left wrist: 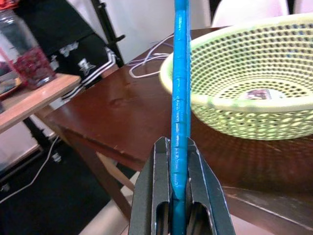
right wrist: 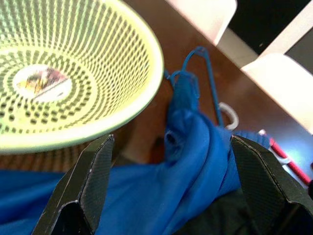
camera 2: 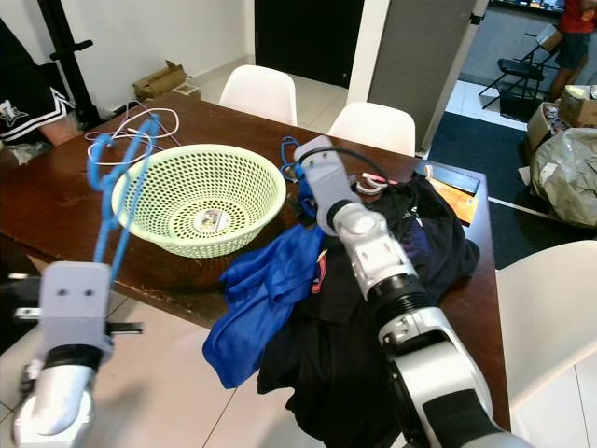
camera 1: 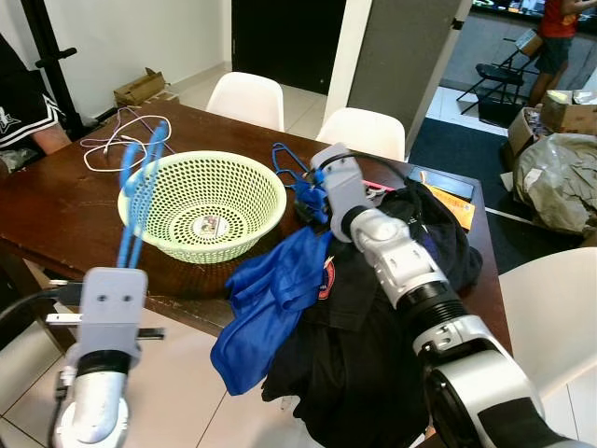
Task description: Hang hanger
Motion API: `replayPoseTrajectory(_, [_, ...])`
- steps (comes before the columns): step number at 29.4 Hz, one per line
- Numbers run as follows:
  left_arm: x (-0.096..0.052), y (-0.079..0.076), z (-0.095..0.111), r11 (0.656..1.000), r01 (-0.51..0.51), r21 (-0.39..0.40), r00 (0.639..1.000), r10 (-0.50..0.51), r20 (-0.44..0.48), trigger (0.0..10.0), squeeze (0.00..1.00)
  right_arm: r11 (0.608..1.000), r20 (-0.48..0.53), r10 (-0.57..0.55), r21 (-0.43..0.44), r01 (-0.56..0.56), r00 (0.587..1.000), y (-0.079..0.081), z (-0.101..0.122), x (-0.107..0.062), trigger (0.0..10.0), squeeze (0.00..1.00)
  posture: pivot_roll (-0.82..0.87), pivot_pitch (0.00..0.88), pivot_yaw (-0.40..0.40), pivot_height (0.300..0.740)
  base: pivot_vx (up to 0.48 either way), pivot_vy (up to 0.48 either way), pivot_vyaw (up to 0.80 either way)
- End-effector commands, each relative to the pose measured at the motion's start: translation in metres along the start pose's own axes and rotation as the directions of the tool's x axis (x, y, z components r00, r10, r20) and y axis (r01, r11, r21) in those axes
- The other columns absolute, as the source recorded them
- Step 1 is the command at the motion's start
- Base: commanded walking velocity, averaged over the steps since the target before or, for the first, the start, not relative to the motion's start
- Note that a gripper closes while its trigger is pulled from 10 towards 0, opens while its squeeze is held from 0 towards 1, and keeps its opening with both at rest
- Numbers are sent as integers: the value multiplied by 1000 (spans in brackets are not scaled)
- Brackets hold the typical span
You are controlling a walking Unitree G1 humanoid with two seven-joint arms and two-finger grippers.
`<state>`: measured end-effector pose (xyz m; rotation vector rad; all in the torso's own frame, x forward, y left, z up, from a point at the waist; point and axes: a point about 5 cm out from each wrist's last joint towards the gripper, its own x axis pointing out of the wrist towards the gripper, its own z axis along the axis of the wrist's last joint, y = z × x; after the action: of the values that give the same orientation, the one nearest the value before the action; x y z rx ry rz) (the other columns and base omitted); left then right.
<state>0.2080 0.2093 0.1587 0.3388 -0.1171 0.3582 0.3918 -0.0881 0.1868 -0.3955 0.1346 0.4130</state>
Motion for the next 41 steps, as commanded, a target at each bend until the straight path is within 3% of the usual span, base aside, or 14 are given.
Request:
replayPoseTrajectory(1, [-2, -3, 0, 1000, 3, -13, 1000, -3, -3, 10000, 0, 1000, -71, 23, -1, -23, 997, 8, -13, 0, 10000, 0, 175, 19, -134, 740, 0, 0, 0])
replayPoseTrajectory(5, [-3, -4, 0, 1000, 5, -12, 1000, -5, -5, 10000, 0, 998, -140, 68, 2, -68, 988, 23, -26, 1, 10000, 0, 176, 25, -140, 740, 0, 0, 0])
replayPoseTrajectory(13, [-3, -4, 1, 1000, 2, -15, 1000, -3, -5, 10000, 0, 998, -206, 49, -16, -53, 977, 30, -39, 1, 10000, 0, 177, 30, -145, 740, 0, 0, 0])
replayPoseTrajectory(14, [-3, -3, 1, 1000, 0, -16, 1000, 0, -3, 10000, 0, 999, -228, 36, -22, -43, 973, 30, -44, 1, 4353, 0, 181, 34, -147, 740, 0, 0, 0])
replayPoseTrajectory(16, [-3, -3, 2, 1000, -3, -17, 1000, 3, -2, 10000, 0, 999, -241, 21, -36, -30, 970, 30, -47, 1, 3882, 0, 185, 37, -149, 740, 0, 0, 0])
replayPoseTrajectory(17, [-4, -1, 3, 1000, -7, -17, 1000, 7, -1, 10000, 0, 998, -242, 5, -53, -18, 970, 29, -48, 2, 0, 0, 194, 42, -155, 740, 0, 0, 0])
replayPoseTrajectory(24, [-7, 2, 3, 1000, -19, -11, 1000, 18, -7, 10000, 0, 998, -241, -1, -67, -16, 970, 29, -48, 3, 0, 0, 206, 46, -162, 740, 0, 0, 0])
replayPoseTrajectory(30, [-9, 4, 1, 1000, -25, -6, 1000, 25, -12, 10000, 0, 999, -241, 9, -31, -17, 970, 32, -49, 3, 0, 0, 217, 45, -170, 740, 0, 0, 0])
replayPoseTrajectory(32, [-8, 3, 1, 1000, -29, -4, 999, 28, -14, 10000, 0, 1000, -180, -13, 19, 17, 984, 29, -37, 6, 0, 0, 214, 39, -172, 740, 0, 0, 0])
replayPoseTrajectory(34, [-8, 3, 1, 1000, -29, -4, 999, 28, -14, 10000, 0, 1000, -180, -13, 19, 17, 984, 29, -37, 6, 0, 0, 214, 39, -172, 740, 0, 0, 0])
replayPoseTrajectory(37, [-5, 0, 0, 1000, -25, -2, 1000, 25, -12, 10000, 0, 981, -6, -130, 144, 130, 991, 12, 9, 14, 0, 0, 214, 29, -177, 740, 0, 0, 0])
replayPoseTrajectory(39, [-5, 0, 0, 1000, -25, -2, 1000, 25, -12, 10000, 0, 981, -6, -130, 144, 130, 991, 12, 9, 14, 0, 0, 214, 29, -177, 740, 0, 0, 0])
replayPoseTrajectory(41, [-3, 0, -2, 1000, -27, 2, 1000, 27, -10, 10000, 0, 935, 155, -227, 309, 172, 961, -2, 62, 16, 0, 0, 222, 16, -182, 740, 0, 0, 0])
